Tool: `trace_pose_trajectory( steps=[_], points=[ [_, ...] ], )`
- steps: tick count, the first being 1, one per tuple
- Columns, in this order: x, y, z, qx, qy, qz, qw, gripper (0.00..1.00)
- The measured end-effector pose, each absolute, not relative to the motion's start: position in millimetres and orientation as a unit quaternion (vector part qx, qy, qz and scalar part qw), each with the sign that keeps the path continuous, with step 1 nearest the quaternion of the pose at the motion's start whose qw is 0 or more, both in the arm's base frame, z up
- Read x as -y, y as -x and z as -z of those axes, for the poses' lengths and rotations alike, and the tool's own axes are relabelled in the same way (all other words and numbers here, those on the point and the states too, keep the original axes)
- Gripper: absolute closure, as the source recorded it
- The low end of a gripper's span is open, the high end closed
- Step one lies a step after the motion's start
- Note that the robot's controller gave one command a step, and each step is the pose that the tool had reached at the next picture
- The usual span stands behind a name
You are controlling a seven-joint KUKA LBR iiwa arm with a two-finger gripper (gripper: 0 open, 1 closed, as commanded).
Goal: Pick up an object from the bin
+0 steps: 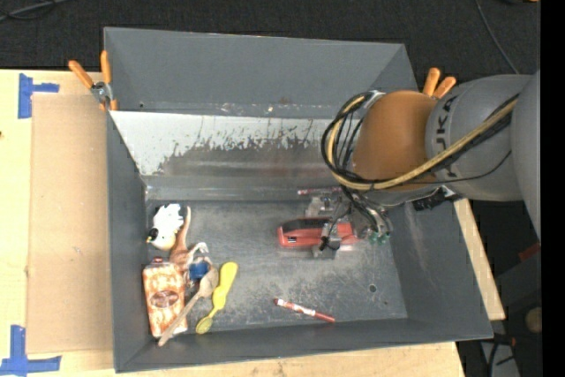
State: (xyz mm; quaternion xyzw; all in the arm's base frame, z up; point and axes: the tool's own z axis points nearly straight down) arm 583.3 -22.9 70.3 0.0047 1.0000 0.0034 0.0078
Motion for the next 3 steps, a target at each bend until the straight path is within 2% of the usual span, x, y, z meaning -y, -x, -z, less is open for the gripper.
trace_pose_trajectory(
  steps=[1,2,3],
  points=[
    [23,-583.2,-70,-1.0,-0.005,-0.004,0.008,1.0],
    [22,-595.4,-175,-1.0,-0.01,-0.004,0.007,0.0],
    [22,-598.2,-193,-1.0,-0.012,-0.004,0.009,0.0]
  ],
)
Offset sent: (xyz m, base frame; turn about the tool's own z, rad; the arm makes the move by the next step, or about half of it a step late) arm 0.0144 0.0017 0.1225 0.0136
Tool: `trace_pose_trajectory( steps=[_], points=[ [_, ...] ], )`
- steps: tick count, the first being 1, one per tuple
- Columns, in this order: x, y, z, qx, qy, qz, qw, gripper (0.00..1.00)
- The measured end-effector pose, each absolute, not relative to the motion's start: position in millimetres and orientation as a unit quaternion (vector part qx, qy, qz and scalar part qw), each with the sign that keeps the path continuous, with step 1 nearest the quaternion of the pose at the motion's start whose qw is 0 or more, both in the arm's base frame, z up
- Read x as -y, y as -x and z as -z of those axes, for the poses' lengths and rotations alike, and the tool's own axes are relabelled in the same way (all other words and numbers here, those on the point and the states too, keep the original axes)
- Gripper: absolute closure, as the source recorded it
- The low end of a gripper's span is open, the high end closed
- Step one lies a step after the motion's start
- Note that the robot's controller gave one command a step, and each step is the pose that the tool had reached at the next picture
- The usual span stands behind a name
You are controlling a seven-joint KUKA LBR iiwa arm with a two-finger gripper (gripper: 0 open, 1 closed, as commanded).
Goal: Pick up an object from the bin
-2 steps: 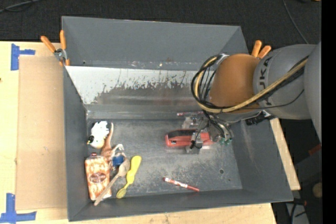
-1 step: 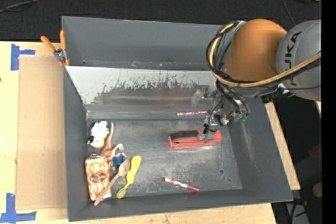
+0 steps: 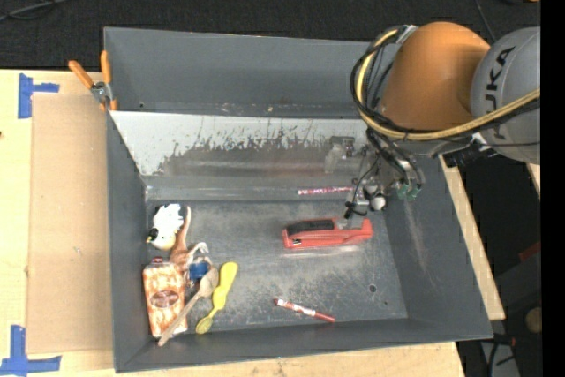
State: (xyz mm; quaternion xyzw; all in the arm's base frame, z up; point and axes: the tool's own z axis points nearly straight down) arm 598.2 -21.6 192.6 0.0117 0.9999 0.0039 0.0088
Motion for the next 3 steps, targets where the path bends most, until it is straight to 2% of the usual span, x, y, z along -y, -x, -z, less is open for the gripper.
trace_pose_trajectory(
  steps=[1,2,3],
  points=[
    [42,-569.8,-126,-0.999,-0.032,-0.004,0.014,0.0],
    [25,-578.9,-94,-0.997,-0.078,-0.006,0.015,1.0],
    [25,-578.9,-94,-0.997,-0.078,-0.006,0.015,1.0]
  ],
)
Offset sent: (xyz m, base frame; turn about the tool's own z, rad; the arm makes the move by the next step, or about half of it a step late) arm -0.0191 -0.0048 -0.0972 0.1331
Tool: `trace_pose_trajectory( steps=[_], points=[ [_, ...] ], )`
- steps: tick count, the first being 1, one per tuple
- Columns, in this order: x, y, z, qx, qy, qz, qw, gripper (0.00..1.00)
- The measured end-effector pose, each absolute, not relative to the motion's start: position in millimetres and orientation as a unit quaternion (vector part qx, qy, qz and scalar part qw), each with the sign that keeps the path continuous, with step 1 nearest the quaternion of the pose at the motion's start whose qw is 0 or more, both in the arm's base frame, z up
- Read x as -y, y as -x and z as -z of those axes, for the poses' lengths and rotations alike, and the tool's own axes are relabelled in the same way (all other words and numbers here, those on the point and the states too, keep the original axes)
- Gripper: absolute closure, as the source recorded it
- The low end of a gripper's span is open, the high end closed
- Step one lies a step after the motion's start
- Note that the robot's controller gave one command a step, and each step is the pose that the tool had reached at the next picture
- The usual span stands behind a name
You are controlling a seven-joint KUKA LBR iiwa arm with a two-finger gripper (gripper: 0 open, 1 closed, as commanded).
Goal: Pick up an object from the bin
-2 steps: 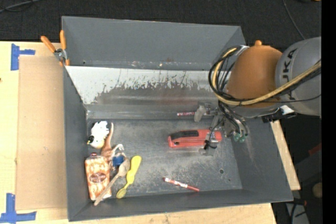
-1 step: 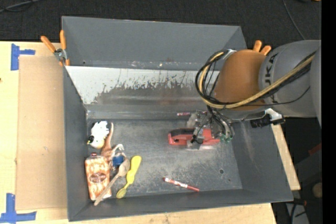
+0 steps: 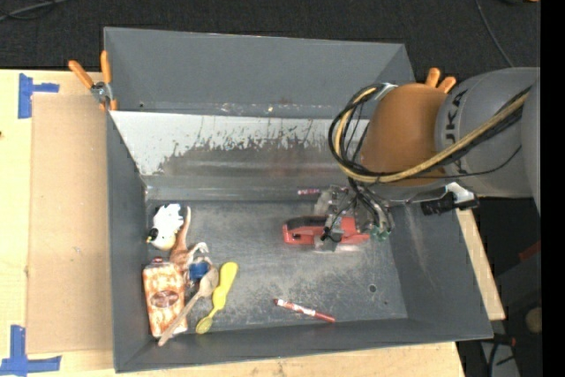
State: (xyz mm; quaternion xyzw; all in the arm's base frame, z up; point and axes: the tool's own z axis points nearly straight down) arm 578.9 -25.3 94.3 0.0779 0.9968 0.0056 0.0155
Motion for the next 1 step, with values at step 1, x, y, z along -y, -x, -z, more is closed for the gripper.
trace_pose_trajectory(
  steps=[1],
  points=[
    [27.6,-580.3,-166.6,-0.997,-0.079,-0.006,0.013,1.0]
  ],
)
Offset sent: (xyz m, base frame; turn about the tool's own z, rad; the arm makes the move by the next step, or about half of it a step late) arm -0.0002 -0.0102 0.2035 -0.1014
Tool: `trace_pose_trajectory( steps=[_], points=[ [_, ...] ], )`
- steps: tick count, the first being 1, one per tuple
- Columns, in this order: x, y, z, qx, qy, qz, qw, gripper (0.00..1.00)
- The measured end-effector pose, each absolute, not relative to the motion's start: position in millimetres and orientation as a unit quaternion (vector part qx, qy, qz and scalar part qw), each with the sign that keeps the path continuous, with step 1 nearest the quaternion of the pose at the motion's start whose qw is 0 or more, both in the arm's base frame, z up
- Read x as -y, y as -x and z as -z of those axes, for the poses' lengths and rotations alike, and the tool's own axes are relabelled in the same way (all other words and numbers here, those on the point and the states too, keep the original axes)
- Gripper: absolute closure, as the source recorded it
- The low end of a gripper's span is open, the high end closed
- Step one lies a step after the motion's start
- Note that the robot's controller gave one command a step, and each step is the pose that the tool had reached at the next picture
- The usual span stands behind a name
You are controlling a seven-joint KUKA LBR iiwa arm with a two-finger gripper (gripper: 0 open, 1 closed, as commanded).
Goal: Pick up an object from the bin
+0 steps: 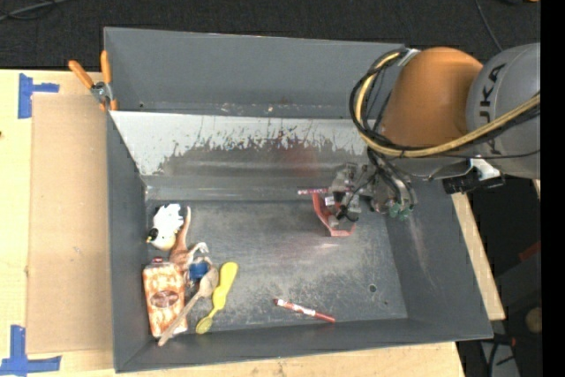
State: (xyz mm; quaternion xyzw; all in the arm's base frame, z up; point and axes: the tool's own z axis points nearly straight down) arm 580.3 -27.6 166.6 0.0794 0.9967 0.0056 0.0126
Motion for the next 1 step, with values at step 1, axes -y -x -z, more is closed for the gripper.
trace_pose_trajectory(
  steps=[1],
  points=[
    [31.5,-579.4,-241.4,-0.999,-0.05,-0.005,0.01,1.0]
  ],
)
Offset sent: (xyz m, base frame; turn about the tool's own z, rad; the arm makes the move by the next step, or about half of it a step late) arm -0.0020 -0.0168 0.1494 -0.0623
